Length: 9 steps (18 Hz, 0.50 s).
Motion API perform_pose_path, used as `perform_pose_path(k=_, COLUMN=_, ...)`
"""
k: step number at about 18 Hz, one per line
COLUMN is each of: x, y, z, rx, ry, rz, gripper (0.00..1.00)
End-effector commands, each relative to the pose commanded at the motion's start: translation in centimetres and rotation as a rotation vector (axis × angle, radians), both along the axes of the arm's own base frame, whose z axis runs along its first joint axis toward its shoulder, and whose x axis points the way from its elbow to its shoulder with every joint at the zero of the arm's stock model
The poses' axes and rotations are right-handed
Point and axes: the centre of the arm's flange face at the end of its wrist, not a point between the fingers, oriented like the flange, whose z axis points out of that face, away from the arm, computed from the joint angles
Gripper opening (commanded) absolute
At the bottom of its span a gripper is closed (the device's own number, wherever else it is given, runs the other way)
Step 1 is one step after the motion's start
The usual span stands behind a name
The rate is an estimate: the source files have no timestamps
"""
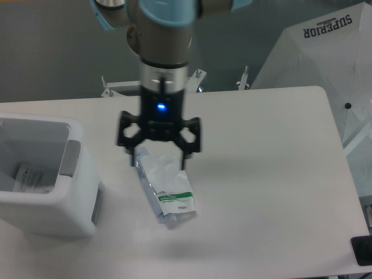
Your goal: Open the trash can
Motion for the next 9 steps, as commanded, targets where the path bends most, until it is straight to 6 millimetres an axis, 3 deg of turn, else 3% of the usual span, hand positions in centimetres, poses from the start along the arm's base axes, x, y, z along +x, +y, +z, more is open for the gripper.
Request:
perform_pose_path(k=3, x=-3.6, y=-2.3, z=-1.9, rx=-0.031, ry=0.006, rz=-0.009, gripper=1.00)
perform_pose_path(k=9, x=-8.2, y=-5.0, z=-6.4, rx=-0.208, ry=0.100, rz=-0.192, gripper=1.00)
